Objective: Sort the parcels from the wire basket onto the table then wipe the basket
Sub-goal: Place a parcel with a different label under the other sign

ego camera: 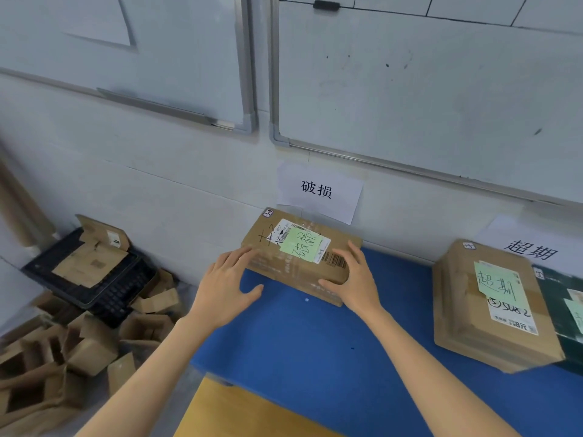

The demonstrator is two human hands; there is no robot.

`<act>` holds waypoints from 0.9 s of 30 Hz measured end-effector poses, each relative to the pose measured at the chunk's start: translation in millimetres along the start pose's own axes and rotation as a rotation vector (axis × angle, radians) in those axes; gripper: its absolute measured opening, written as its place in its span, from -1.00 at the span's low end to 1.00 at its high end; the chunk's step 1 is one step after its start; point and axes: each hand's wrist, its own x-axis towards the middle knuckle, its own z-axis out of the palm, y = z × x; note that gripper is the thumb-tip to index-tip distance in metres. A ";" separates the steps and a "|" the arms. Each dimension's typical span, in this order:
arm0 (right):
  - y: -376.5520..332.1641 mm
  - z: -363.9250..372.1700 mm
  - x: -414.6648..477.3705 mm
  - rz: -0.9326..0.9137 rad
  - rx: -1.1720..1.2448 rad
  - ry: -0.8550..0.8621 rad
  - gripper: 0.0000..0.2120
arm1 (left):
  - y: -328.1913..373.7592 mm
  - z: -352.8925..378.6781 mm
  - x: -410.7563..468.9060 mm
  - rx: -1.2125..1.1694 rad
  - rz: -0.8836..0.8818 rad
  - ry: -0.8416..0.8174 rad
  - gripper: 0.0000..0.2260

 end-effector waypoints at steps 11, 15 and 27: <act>1.9 -3.0 39.1 0.037 0.018 0.060 -0.33 | -14.8 7.4 25.5 0.018 -0.016 -0.010 -0.29; 2.5 -9.2 52.5 0.029 -0.007 0.028 -0.34 | -19.5 8.1 32.6 0.064 -0.008 -0.022 -0.29; -2.5 -14.2 63.4 0.043 -0.113 -0.010 -0.32 | -31.7 0.3 40.2 0.095 0.033 -0.037 -0.30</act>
